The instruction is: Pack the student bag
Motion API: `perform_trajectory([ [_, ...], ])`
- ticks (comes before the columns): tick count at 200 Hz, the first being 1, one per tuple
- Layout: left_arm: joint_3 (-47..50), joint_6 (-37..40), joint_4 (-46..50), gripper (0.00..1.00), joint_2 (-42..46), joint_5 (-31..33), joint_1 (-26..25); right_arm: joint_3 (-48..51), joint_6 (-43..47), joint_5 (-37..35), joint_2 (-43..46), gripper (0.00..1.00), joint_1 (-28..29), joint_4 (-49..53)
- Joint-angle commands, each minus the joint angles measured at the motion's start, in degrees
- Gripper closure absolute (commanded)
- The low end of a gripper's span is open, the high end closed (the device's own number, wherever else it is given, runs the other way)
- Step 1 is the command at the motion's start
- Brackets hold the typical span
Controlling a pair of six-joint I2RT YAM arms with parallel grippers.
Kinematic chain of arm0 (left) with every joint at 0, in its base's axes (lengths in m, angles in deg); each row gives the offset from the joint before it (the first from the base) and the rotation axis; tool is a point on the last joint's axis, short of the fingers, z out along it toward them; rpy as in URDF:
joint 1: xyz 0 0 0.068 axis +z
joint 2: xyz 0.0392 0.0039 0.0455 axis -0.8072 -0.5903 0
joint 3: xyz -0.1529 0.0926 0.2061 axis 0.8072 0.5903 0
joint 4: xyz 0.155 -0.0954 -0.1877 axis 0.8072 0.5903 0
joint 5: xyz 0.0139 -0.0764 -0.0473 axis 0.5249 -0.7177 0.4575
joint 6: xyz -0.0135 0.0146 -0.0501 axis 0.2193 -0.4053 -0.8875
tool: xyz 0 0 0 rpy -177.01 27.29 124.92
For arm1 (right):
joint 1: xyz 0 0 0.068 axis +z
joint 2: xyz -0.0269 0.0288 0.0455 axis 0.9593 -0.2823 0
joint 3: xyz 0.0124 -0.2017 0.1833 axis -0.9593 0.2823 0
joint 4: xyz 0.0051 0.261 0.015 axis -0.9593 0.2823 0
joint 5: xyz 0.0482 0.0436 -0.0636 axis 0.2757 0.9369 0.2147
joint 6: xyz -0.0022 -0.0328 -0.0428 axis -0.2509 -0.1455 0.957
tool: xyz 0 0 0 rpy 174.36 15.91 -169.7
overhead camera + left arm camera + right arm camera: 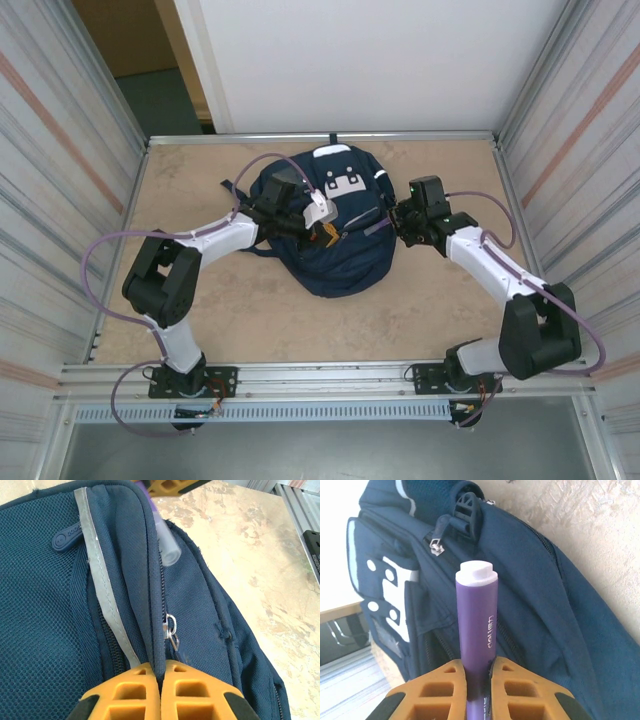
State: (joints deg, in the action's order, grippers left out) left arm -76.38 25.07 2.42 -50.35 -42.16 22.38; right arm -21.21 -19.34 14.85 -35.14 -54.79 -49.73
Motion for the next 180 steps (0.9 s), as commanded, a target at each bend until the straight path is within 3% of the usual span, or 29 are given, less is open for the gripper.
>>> perform_trajectory([
  [1,-0.2,-1.3,-5.7,1.0,4.7,-6.5,-0.5,-3.5,-0.7,-3.3,-1.2,0.94,0.0,-1.1],
  [77,-1.3,-1.4,-5.8,1.0,2.8,-4.6,-2.7,-5.9,-3.6,-3.8,-4.2,0.96,-0.3,-2.2],
  [114,-2.3,-4.2,-8.3,1.0,1.9,-1.8,-4.5,-6.4,-7.2,-4.6,-6.2,0.96,3.1,-4.1],
  [150,-2.2,-7.5,-11.8,1.0,1.1,1.9,-5.1,-7.0,-10.8,-5.3,-7.8,0.85,8.4,-5.0],
  [180,-1.4,-6.5,-12.5,1.0,1.4,2.7,-5.0,-4.4,-8.9,-3.1,-5.8,0.72,7.8,-5.2],
])
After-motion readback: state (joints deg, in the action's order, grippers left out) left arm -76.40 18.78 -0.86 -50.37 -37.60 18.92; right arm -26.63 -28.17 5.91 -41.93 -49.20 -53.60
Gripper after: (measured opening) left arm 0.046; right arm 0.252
